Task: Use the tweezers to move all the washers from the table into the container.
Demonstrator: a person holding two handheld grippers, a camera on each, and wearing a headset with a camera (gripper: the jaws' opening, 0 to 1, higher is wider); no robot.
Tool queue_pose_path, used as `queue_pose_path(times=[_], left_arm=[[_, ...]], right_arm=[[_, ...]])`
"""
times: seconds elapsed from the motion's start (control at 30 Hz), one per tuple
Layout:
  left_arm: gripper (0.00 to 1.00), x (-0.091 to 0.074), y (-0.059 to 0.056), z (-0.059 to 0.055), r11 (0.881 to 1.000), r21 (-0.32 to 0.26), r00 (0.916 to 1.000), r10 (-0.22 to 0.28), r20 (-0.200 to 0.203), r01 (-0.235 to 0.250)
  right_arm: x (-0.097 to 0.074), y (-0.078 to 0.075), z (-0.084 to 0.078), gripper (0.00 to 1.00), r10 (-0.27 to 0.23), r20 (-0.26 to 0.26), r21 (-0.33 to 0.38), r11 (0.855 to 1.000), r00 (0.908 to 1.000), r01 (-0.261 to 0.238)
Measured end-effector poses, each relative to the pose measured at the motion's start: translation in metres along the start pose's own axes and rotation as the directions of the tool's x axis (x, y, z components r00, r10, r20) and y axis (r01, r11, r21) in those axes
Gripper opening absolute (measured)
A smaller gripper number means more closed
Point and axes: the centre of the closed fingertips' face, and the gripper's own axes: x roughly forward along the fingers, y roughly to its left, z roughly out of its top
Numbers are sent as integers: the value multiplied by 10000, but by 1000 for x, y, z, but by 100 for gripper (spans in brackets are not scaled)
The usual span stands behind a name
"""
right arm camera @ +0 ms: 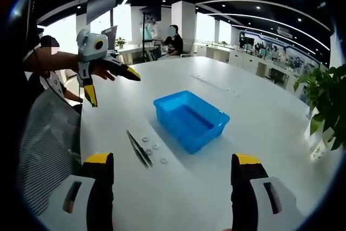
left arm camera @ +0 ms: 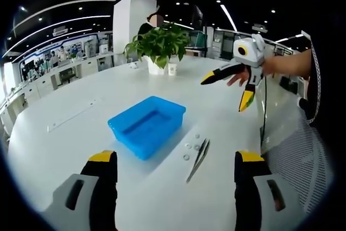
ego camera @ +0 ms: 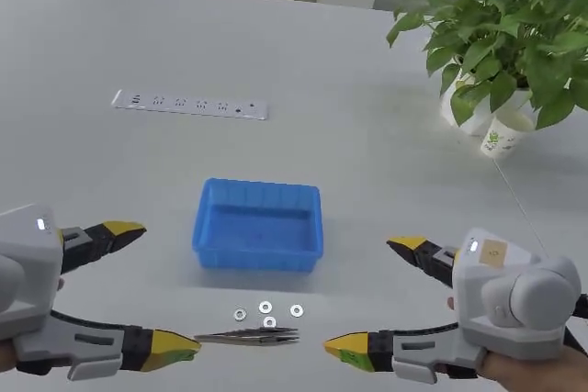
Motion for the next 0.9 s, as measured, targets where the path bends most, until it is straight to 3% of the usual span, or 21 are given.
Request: queue_pose_path(times=[0.33, 0.47, 0.63, 0.77, 0.83, 0.9], left_arm=[[82, 6, -12, -12, 9968, 529, 9962, -572, -660, 607], [69, 7, -16, -24, 9926, 848, 9881, -752, -1341, 871], [61, 10, -19, -29, 9892, 1033, 9835, -873, -1585, 1044], [57, 13, -21, -36, 9843, 1221, 9749, -1014, -1984, 1273], [55, 14, -24, -45, 9796, 1355, 9623, -1116, -2481, 1485], [54, 16, -26, -49, 9742, 1507, 9556, -1232, -2678, 1678]], right_arm=[[8, 12, -4, 78, 724, -439, -751, 9943, 9964, -756], [13, 17, -8, 72, 964, -809, -1275, 9861, 9920, -1063], [19, 22, -12, 65, 1295, -1152, -1599, 9761, 9849, -1471], [25, 28, -14, 60, 1576, -1390, -1928, 9641, 9777, -1828], [27, 29, -14, 58, 1650, -1505, -2132, 9574, 9748, -1949], [30, 31, -14, 54, 1765, -1605, -2259, 9512, 9711, -2102]])
